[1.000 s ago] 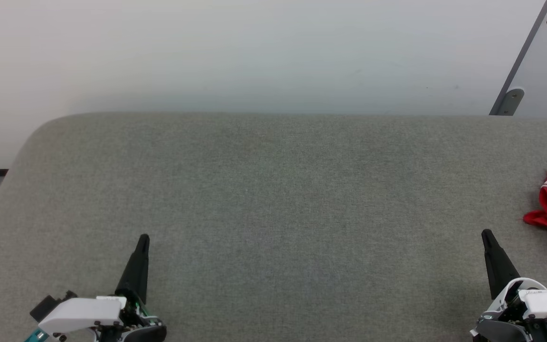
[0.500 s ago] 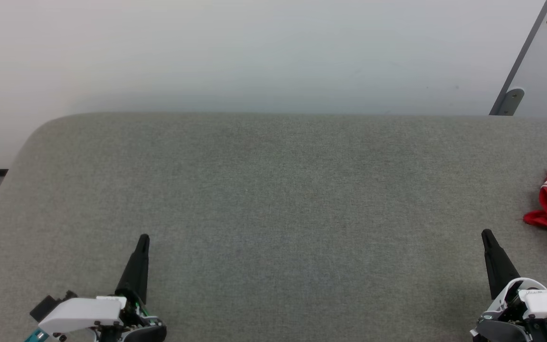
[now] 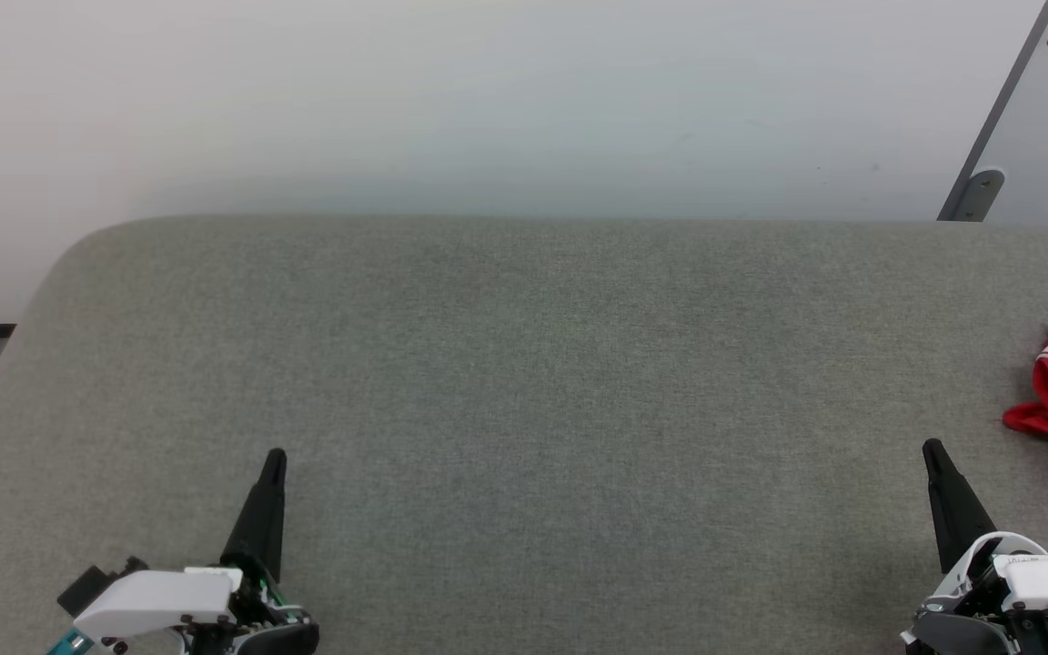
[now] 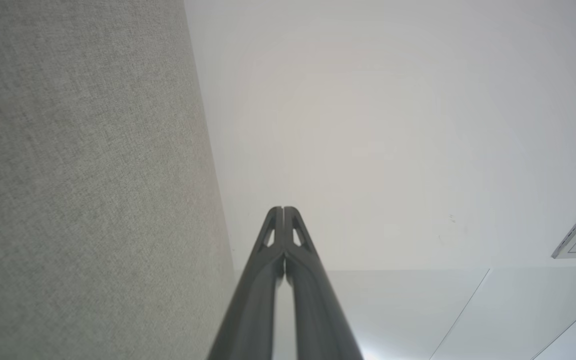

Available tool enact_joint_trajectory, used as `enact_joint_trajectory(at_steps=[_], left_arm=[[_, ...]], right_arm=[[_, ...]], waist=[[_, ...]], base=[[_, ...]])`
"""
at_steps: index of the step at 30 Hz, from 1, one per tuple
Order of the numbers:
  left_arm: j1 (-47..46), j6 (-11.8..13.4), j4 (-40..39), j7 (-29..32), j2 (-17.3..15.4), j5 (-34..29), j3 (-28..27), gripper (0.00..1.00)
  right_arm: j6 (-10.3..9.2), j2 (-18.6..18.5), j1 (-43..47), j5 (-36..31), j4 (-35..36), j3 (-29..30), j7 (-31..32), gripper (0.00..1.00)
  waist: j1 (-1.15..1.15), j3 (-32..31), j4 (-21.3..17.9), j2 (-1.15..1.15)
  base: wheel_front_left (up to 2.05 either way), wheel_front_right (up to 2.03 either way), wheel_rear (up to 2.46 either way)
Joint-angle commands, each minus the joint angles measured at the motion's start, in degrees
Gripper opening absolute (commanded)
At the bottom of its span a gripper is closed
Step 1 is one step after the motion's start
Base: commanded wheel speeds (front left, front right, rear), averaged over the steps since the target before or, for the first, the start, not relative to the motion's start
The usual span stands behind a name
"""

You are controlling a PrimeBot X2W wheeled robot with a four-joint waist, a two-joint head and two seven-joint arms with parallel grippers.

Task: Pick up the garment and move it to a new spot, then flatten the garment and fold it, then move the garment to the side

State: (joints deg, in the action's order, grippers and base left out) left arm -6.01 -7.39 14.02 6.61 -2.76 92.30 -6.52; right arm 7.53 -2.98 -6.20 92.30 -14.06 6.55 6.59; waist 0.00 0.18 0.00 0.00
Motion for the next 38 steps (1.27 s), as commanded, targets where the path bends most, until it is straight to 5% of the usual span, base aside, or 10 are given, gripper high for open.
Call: enact_joint_trajectory(at_steps=[1,38], left_arm=[[-0.55,-0.18,0.04,0.08,0.00,0.19,-0.08,0.00],[-0.55,-0.19,0.04,0.07,0.00,0.20,-0.07,0.00]], right_arm=[[-0.08,0.20,-0.18,0.21,-0.02,-0.01,0.12,0.00],[-0.08,0.20,-0.18,0.22,-0.02,-0.02,0.12,0.00]], waist=[[0.00,0.00,0.00,0.00],[0.00,0.00,0.00,0.00]], base=[[0.00,0.00,0.00],[0.00,0.00,0.00]])
